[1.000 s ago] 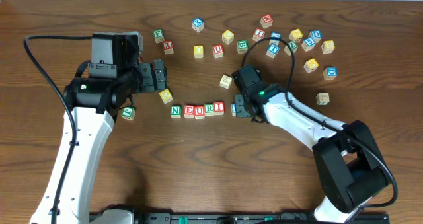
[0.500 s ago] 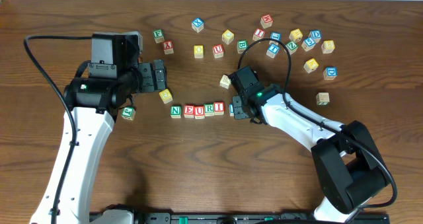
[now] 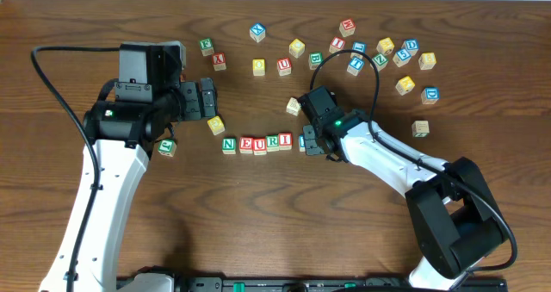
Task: Spell out NEURIPS
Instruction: 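Lower the S block onto the table right of the P block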
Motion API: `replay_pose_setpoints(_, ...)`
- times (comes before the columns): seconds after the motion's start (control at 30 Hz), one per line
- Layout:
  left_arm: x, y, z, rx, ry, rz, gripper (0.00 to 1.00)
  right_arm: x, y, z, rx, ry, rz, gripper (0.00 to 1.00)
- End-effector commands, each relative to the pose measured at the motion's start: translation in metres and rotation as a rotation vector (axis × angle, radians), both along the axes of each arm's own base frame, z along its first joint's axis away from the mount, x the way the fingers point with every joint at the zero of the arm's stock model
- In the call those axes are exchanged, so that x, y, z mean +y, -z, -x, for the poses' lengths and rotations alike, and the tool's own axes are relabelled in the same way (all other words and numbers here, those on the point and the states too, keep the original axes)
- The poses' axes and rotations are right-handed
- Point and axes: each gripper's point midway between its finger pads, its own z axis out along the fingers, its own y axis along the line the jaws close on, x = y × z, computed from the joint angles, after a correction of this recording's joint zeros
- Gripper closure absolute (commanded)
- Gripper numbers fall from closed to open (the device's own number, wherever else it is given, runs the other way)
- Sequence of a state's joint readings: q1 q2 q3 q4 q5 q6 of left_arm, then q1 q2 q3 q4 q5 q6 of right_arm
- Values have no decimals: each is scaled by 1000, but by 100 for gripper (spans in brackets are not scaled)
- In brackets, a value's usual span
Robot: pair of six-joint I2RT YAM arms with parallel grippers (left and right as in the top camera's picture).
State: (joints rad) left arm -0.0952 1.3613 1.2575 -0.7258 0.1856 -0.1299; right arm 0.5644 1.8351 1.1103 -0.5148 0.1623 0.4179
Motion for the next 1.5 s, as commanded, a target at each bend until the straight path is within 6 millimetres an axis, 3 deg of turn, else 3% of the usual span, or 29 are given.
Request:
replay_pose_setpoints(0.0,-1,-13,-3,-33,6,4,2,-5,2,0,-10,-8,38,86)
replay_pose_setpoints(0.8,-1,-12,-2,-33,6,4,2,-5,15,3,16,-18,51,87)
replay_pose_setpoints(0.93,-1,-13,-3,-33,6,4,2,-5,15,2,15,-18,51,77)
replay_pose_setpoints(1.47,-1,-13,-3,-33,6,4,2,-5,15,2,12,-16,55,59)
